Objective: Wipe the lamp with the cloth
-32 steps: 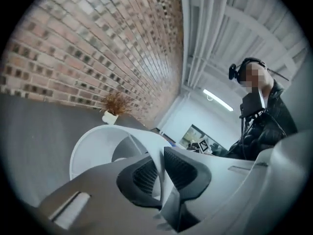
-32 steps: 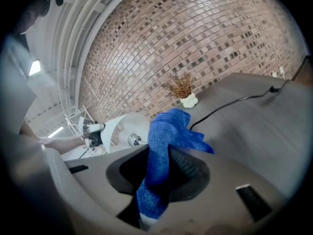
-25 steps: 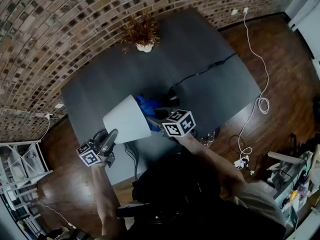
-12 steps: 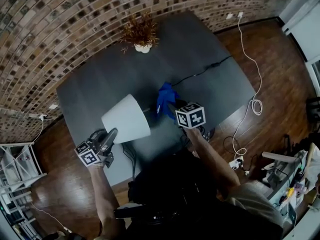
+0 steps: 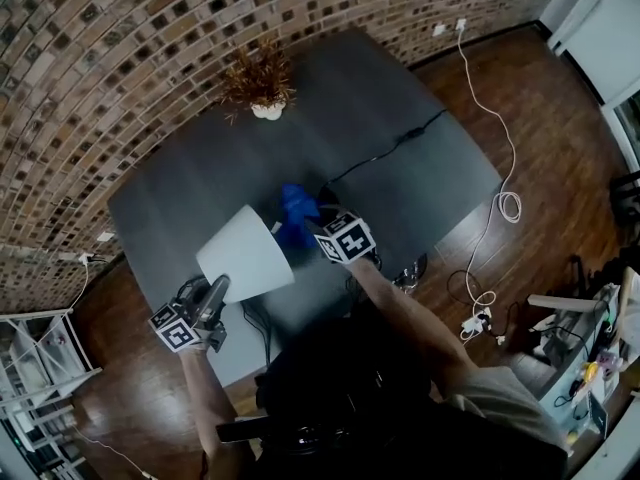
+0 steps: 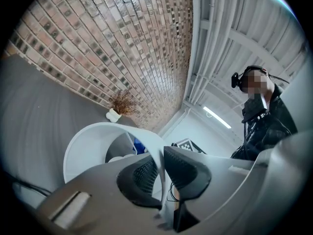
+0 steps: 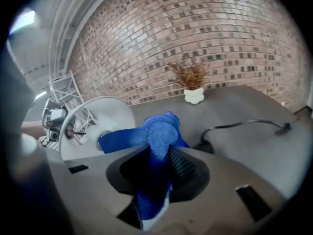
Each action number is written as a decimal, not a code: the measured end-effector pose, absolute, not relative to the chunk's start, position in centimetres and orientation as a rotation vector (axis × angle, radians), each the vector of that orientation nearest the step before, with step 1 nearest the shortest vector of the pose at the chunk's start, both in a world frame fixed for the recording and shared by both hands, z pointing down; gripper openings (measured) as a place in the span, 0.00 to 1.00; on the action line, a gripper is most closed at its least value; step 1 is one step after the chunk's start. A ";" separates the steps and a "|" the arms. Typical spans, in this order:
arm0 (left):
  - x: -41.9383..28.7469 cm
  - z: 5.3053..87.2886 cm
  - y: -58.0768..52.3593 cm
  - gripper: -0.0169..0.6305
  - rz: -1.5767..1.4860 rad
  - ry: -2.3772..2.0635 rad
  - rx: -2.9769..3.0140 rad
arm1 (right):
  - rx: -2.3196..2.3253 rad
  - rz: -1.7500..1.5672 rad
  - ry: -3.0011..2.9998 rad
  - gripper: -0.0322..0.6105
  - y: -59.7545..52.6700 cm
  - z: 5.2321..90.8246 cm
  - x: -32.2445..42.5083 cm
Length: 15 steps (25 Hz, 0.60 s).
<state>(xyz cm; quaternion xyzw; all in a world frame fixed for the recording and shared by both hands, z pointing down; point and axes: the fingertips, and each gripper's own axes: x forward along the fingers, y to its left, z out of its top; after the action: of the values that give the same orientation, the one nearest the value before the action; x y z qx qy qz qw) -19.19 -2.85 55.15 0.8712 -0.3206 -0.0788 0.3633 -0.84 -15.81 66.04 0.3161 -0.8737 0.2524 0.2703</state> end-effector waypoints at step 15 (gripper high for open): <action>-19.0 55.3 -2.3 0.08 -0.192 -0.829 2.227 | 0.679 0.293 -2.415 0.21 -12.9 62.6 -4.8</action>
<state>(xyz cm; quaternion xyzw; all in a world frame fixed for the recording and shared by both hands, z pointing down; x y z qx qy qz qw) -19.00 -2.31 55.32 0.8680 -0.3230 -0.0748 0.3698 -4.80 -12.86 62.65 0.2560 -0.9113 0.1105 0.3030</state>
